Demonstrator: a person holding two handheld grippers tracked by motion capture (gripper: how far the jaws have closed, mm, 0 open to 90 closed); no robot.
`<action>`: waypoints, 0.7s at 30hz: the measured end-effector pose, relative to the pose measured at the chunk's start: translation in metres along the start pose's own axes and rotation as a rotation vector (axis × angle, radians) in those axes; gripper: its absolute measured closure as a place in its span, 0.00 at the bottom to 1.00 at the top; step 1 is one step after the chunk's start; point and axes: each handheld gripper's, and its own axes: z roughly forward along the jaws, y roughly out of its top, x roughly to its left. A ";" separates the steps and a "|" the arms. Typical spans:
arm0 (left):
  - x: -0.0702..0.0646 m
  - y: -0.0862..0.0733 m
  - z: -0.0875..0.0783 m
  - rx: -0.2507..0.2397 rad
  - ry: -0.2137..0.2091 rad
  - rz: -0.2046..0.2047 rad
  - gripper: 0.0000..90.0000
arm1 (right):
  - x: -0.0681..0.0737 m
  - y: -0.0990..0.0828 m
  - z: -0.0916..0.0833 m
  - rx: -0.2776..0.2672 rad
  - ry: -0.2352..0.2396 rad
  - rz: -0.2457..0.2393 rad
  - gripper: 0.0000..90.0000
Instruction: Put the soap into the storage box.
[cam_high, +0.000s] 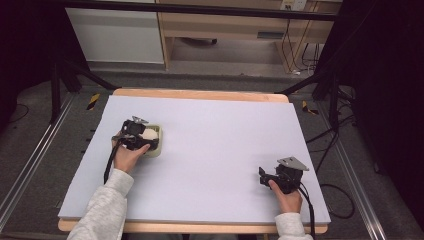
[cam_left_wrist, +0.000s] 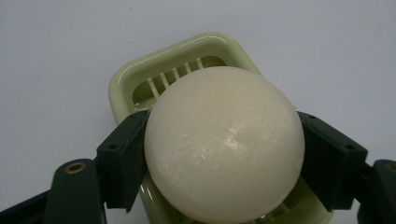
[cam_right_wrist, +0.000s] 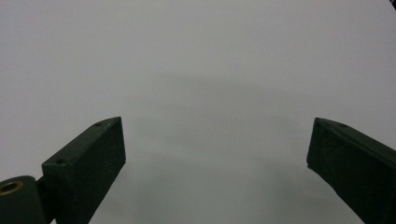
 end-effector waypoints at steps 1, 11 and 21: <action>0.000 0.000 0.000 0.000 0.001 0.000 0.27 | 0.000 0.000 0.000 0.000 0.000 0.000 0.05; -0.001 0.000 -0.001 -0.007 0.010 0.005 0.21 | 0.000 0.000 0.000 -0.001 -0.001 -0.002 0.05; -0.004 0.001 -0.011 -0.035 0.009 0.014 0.17 | 0.000 0.000 0.000 -0.001 -0.001 -0.002 0.05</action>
